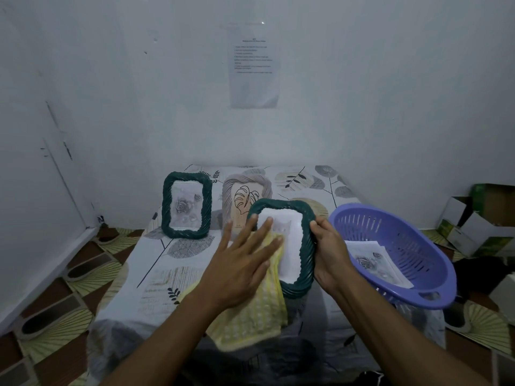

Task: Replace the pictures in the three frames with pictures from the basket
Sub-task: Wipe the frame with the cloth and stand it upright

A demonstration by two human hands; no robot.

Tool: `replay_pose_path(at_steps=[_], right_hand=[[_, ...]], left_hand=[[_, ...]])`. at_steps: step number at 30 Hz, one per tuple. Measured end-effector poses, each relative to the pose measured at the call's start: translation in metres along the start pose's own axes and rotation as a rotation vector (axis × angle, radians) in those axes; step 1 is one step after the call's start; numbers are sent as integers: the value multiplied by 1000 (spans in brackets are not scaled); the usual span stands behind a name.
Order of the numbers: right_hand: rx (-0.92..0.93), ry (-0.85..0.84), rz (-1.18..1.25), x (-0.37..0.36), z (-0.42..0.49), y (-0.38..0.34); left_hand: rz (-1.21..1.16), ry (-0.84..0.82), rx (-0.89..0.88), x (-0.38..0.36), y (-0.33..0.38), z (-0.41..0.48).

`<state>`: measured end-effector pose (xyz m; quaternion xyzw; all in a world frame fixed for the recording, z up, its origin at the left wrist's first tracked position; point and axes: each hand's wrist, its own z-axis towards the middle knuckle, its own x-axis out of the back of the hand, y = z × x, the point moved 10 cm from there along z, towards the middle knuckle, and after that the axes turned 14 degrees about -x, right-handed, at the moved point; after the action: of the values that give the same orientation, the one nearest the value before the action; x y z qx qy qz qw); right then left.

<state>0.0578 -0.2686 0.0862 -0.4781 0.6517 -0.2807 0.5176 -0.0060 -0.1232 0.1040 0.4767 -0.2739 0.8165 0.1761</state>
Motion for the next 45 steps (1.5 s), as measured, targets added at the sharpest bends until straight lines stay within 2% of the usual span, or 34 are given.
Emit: replay_pose_path(at_steps=[3,9,14,18,21,25,28,32,40,45], right_hand=[[29,-8,-31,-6,1,-3],[32,-81,-85,-28,-5,7],[105,38,-27,-13,1,-28],[125,112,-80,1,8,-37],[158,159,-108,8,9,-41],[231,207,-219,17,6,-50],[249,233,-238,26,4,-53],[240,211,-213,31,4,-52],[199,99,-208,3,11,-25],[204,67,-250,-16,17,-15]], left_hand=[[22,-12,147,-3,-25,-14],[-55,0,248,1,-45,-14],[-88,26,-1,2,-8,-21],[-136,88,-51,-4,-7,-32],[-230,36,60,-25,-12,-33],[-391,-189,226,-81,-4,-47],[-371,-328,257,-110,4,-60],[-346,-329,317,-114,-12,-70],[-315,-388,536,-117,-105,-137],[-311,-396,602,-110,-122,-151]])
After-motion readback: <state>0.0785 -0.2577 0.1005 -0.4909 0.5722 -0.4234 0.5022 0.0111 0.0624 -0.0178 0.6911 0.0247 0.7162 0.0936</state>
